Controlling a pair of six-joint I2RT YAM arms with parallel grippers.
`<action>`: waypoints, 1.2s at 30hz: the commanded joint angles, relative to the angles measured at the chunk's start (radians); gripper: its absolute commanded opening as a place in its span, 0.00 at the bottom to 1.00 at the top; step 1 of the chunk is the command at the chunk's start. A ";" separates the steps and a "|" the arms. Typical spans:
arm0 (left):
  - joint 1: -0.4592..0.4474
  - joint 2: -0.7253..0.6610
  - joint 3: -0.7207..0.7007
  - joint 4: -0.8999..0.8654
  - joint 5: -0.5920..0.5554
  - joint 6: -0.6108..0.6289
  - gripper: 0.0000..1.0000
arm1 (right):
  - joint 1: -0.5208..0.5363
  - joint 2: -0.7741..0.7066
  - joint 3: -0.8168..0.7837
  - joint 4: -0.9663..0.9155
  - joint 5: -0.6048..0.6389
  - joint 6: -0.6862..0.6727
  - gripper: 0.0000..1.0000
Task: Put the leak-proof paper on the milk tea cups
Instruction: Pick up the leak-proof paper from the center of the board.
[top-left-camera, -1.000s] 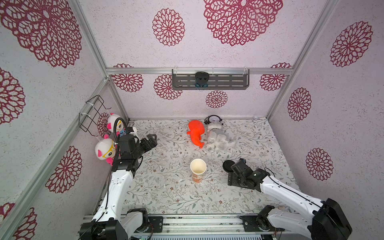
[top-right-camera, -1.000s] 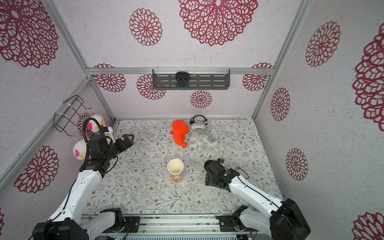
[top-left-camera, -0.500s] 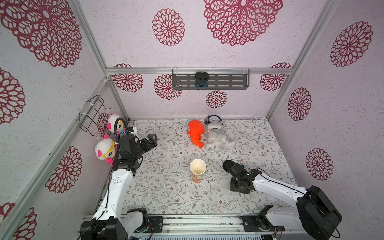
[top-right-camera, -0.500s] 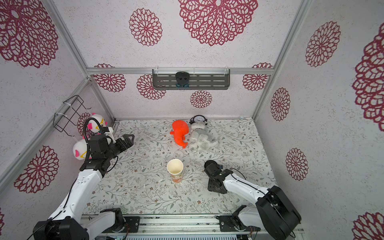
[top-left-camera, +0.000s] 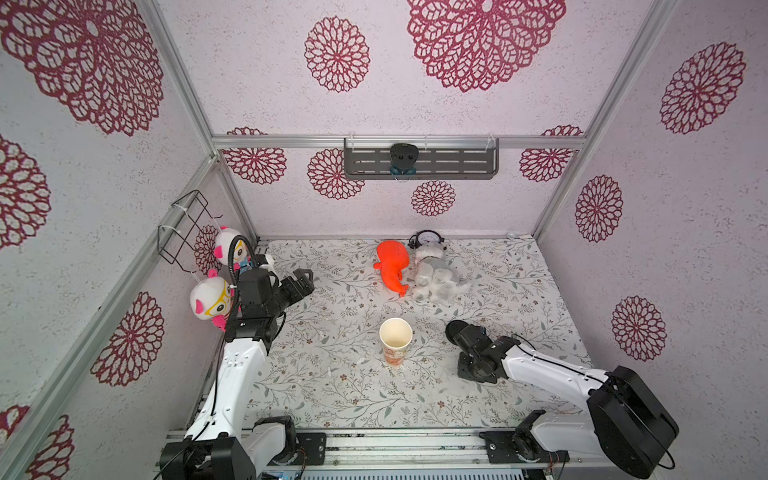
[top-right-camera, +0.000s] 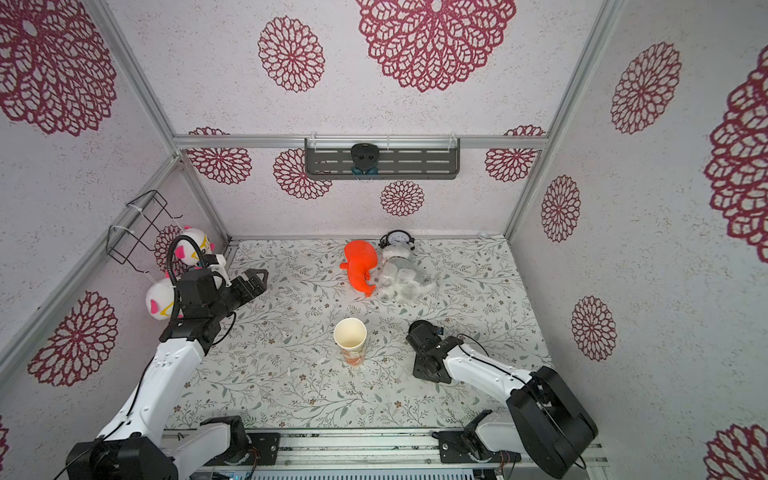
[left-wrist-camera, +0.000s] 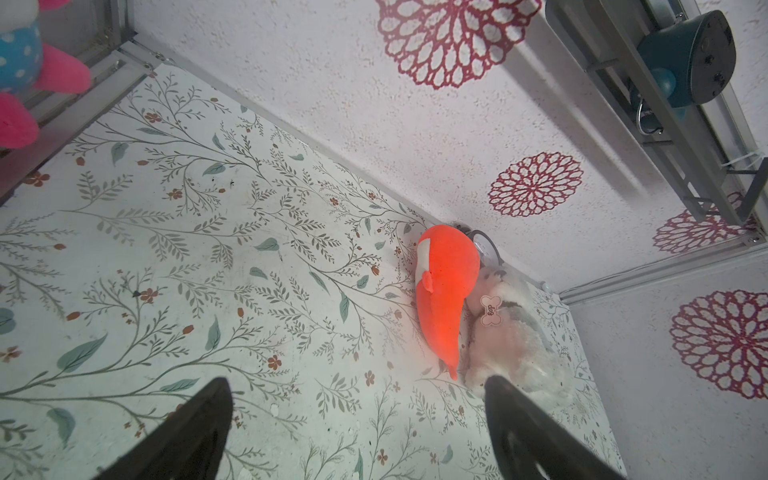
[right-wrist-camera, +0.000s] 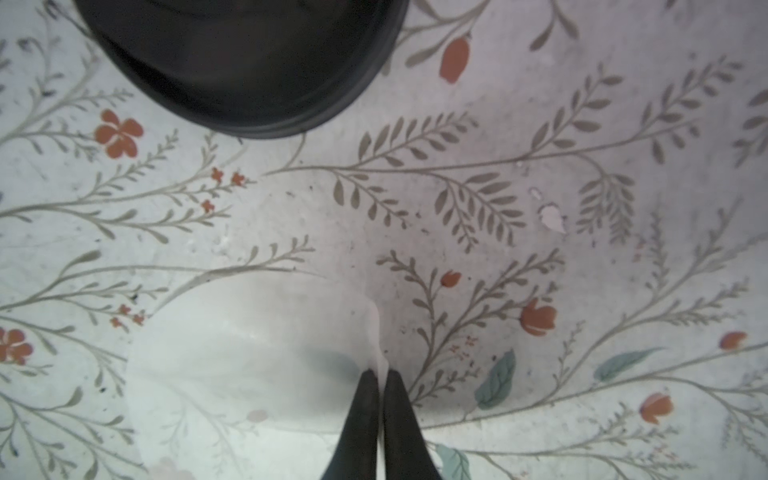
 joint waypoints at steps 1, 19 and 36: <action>-0.004 -0.006 0.020 0.017 0.049 -0.016 0.97 | -0.004 -0.065 0.048 -0.045 0.045 -0.060 0.08; -0.205 0.027 0.057 0.189 0.378 -0.116 0.98 | -0.035 -0.247 0.486 0.067 -0.065 -0.307 0.00; -0.451 0.148 0.009 0.362 0.410 -0.098 0.87 | -0.030 -0.261 0.298 0.671 -0.501 -0.167 0.00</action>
